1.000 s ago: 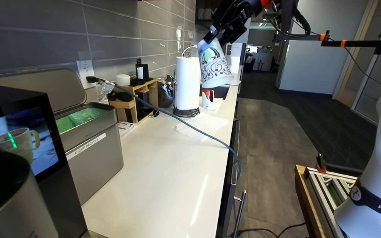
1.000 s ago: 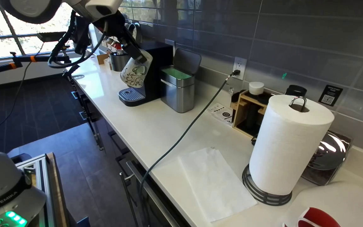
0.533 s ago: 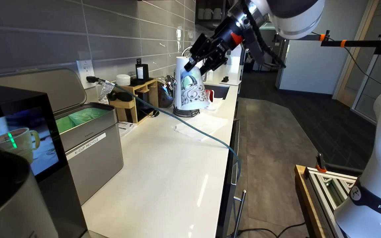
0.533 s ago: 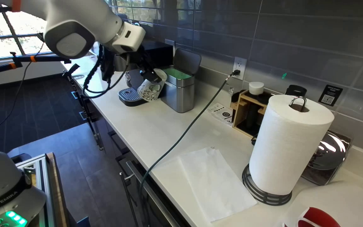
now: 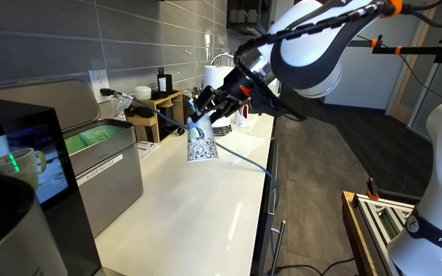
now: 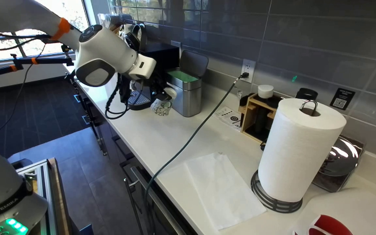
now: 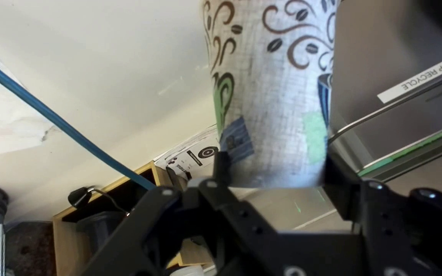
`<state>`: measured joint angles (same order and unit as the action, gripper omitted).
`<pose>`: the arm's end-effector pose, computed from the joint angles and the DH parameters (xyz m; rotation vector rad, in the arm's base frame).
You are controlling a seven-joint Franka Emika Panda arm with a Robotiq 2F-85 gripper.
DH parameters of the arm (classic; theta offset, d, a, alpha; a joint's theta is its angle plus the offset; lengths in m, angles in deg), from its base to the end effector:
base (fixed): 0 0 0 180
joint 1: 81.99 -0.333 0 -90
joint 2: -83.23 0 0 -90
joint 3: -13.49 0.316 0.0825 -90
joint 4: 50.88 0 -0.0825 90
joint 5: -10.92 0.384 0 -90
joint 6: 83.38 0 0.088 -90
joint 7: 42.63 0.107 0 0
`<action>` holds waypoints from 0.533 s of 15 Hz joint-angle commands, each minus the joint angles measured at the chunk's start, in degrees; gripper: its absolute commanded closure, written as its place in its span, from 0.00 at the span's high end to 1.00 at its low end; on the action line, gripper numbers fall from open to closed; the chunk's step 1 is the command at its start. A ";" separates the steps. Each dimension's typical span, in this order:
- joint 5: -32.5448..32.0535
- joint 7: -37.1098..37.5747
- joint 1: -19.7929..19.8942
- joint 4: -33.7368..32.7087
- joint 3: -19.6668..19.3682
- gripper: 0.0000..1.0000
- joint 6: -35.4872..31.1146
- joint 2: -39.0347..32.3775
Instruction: Pick up the cup and put it on the counter
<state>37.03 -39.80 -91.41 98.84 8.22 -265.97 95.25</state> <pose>0.4671 -0.0076 0.4095 -2.6552 0.6025 -1.0696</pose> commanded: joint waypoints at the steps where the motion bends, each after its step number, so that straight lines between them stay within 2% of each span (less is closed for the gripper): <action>1: -1.18 0.07 1.46 -1.46 0.85 0.38 -5.28 -7.37; 2: -2.06 0.11 3.14 -1.86 1.55 0.38 -7.24 -9.59; 3: -5.87 2.80 5.27 -2.06 2.13 0.38 -9.26 -11.49; 4: -6.59 2.85 5.95 -2.77 1.98 0.38 -9.16 -12.46; 5: -7.32 3.70 6.17 -3.55 2.20 0.38 -5.99 -11.63; 6: -8.14 3.84 6.51 -1.14 2.51 0.63 -7.39 -9.92; 8: -8.97 4.14 7.17 -2.48 2.44 0.63 -7.33 -11.34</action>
<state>30.86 -37.95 -86.10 96.15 9.42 -273.38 83.79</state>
